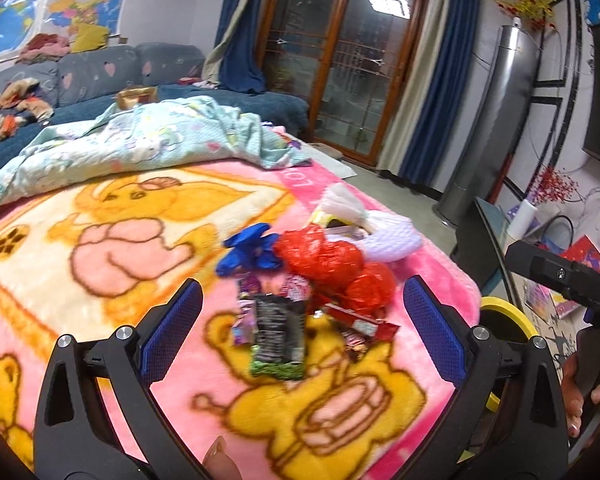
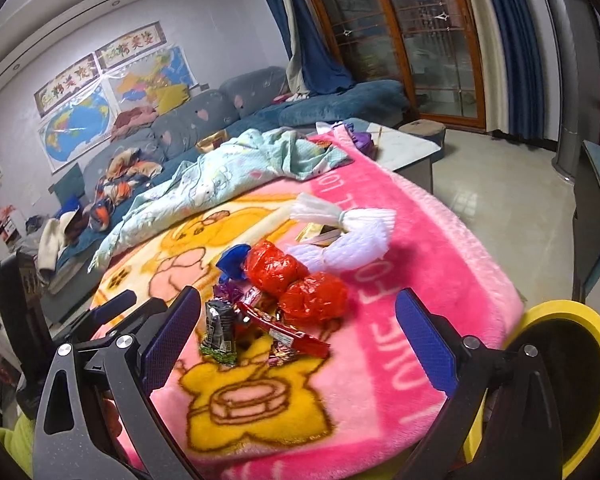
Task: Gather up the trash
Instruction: 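Move both tools back from the bin to the trash pile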
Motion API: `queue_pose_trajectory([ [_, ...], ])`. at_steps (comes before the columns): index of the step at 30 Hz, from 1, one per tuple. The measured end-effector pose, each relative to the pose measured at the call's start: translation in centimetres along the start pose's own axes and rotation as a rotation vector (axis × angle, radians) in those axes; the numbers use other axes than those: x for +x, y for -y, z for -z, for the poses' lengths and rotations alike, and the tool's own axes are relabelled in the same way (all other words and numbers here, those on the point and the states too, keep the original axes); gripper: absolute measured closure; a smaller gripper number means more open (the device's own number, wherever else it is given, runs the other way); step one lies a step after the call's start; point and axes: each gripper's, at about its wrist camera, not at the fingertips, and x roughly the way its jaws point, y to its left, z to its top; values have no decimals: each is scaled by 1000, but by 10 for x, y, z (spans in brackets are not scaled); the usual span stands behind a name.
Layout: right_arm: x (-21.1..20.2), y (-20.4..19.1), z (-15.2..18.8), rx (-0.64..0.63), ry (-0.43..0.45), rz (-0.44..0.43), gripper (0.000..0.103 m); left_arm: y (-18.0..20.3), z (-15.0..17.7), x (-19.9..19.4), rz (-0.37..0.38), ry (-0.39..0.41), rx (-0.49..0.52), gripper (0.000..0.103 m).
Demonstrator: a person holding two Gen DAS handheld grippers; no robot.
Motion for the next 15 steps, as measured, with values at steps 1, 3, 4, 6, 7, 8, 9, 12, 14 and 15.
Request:
queue_pose_trajectory([
  [1, 3, -1, -1, 2, -4, -1, 8, -2, 0, 0, -5, -2, -3, 11],
  [3, 10, -4, -3, 0, -8, 1, 8, -11, 3, 1, -20, -6, -15, 11],
  [4, 13, -4, -4, -1, -11, 3, 8, -16, 4, 2, -30, -14, -27, 11],
  [6, 20, -5, -7, -2, -20, 9, 8, -24, 5, 5, -35, -31, -50, 11],
  [7, 24, -6, -9, -2, -25, 14, 8, -28, 6, 8, -40, -40, -60, 11],
  [8, 27, -5, -10, 2, -28, 17, 8, -30, 7, 8, -45, -44, -63, 11],
  [9, 31, -4, -13, 10, -27, 23, 8, -33, 9, 10, -48, -49, -67, 11],
  [12, 44, -1, -19, 20, -39, 50, 8, -41, 15, 16, -38, -74, -84, 11],
  [14, 53, 6, -22, 51, -51, 70, 8, -46, 19, 21, -18, -97, -100, 11],
  [15, 57, 9, -23, 65, -53, 76, 8, -47, 20, 23, -10, -103, -102, 11],
])
